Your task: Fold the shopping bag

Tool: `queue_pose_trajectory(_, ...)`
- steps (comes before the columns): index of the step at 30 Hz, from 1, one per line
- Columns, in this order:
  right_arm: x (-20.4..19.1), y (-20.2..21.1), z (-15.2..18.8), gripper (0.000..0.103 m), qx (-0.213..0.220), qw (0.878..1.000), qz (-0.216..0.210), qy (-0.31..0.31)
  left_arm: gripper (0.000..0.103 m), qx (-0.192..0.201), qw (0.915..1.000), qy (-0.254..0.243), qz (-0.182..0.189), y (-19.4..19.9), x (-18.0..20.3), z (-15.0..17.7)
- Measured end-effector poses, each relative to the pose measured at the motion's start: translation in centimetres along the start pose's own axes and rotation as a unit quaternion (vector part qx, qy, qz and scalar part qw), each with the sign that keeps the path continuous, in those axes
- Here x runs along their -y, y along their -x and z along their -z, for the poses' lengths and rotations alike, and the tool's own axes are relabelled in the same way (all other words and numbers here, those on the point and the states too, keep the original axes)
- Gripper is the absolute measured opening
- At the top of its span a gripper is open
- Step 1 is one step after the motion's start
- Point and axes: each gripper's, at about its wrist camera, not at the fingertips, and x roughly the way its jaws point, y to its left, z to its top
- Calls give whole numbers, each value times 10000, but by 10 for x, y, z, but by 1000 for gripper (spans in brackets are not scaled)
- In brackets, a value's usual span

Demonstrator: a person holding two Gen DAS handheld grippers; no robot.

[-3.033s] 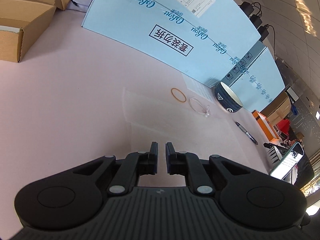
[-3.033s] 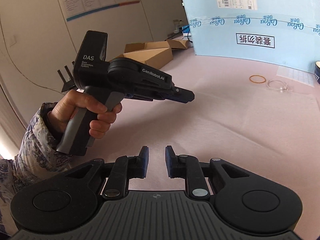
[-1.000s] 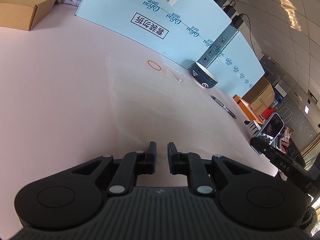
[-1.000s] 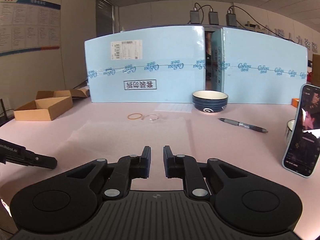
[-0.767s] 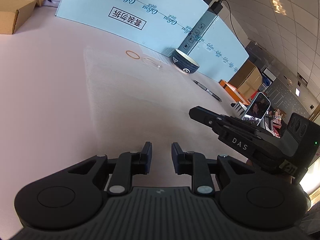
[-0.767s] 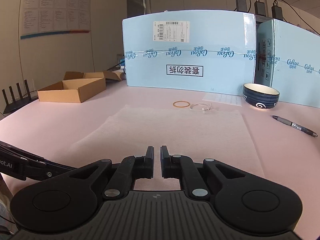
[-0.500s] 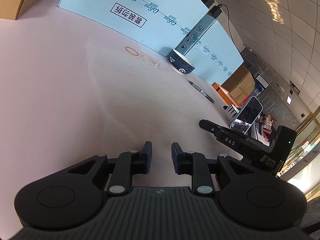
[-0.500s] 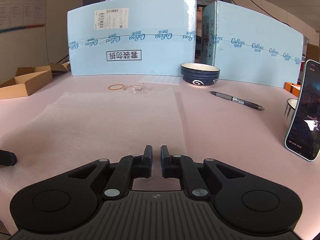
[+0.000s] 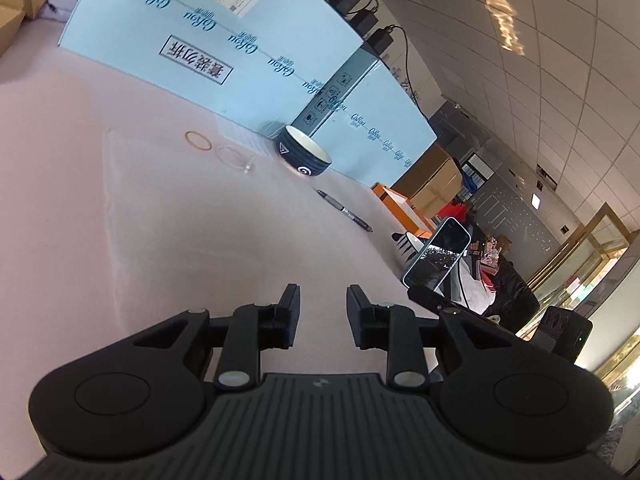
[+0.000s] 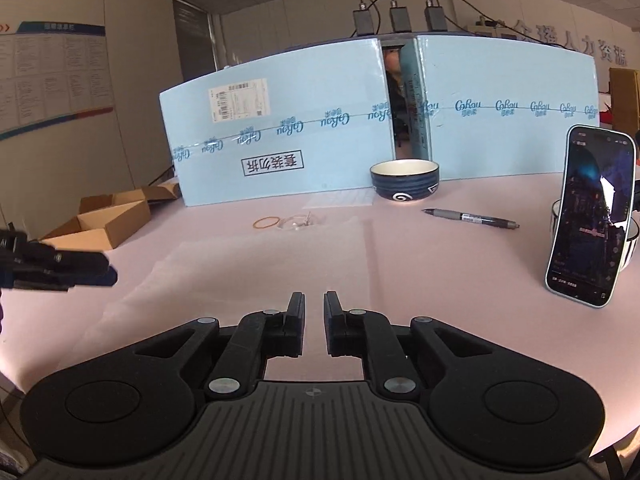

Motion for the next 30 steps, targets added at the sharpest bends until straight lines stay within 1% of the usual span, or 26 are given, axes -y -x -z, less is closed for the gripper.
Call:
queue_pose_trajectory(1, -3, -3, 3, 9, -76, 9999, 50, 45, 38, -7, 9996, -275, -117, -13, 9, -10)
queue_pose_trajectory(3, -2, -9, 8, 10, -222, 9996, 143, 22, 37, -172, 9972, -690, -247, -42, 21, -26)
queue_pose_trajectory(5, 2, -12, 13, 9, -322, 9993, 197, -25, 37, -487, 9943, -915, -232, -78, 29, -37)
queue_pose_trajectory(6, 3, -12, 15, 10, -344, 9991, 222, -52, 35, -718, 9926, -954, -214, -101, 33, -40)
queue_pose_trajectory(7, 5, -12, 17, 10, -344, 9991, 220, -79, 31, -901, 9912, -940, -246, -123, 35, -40)
queue_pose_trajectory(8, 6, -10, 18, 10, -323, 9992, 200, -129, 23, -1006, 9902, -929, -289, -138, 36, -38)
queue_pose_trajectory(11, 9, -4, 21, 10, -334, 9992, 142, -174, 20, -1458, 9835, -1036, -261, -190, 42, -22)
queue_pose_trajectory(13, 11, 0, 24, 10, -347, 9992, 100, -157, 18, -1612, 9794, -1177, -307, -207, 46, -11)
queue_pose_trajectory(15, 14, 6, 26, 9, -361, 9992, 57, -166, 17, -1448, 9764, -1549, -411, -212, 52, -4)
queue_pose_trajectory(16, 15, 8, 27, 9, -367, 9991, 39, -194, 17, -1418, 9753, -1636, -449, -213, 54, -2)
queue_pose_trajectory(18, 18, 14, 29, 9, -382, 9989, 25, -257, 17, -1426, 9741, -1683, -494, -214, 56, -1)
queue_pose_trajectory(20, 17, 20, 31, 9, -393, 9989, 41, -256, 17, -1371, 9725, -1806, -525, -215, 57, 2)
queue_pose_trajectory(23, 19, 29, 36, 9, -375, 9984, 51, -414, 17, -1267, 9687, -2054, -577, -215, 62, 8)
queue_pose_trajectory(24, 19, 31, 37, 9, -367, 9983, 56, -451, 17, -1258, 9687, -2055, -594, -215, 63, 8)
queue_pose_trajectory(26, 19, 34, 39, 9, -348, 9981, 66, -502, 17, -1248, 9693, -2026, -626, -215, 64, 8)
queue_pose_trajectory(28, 20, 37, 39, 10, -322, 9979, 43, -558, 17, -1327, 9749, -1709, -530, -212, 60, 0)
queue_pose_trajectory(29, 24, 41, 37, 11, -246, 9973, -26, -687, 17, -1289, 9794, -1492, -434, -206, 57, -6)
queue_pose_trajectory(30, 29, 46, 34, 11, -154, 9963, -104, -839, 17, -1137, 9833, -1375, -363, -194, 54, -12)
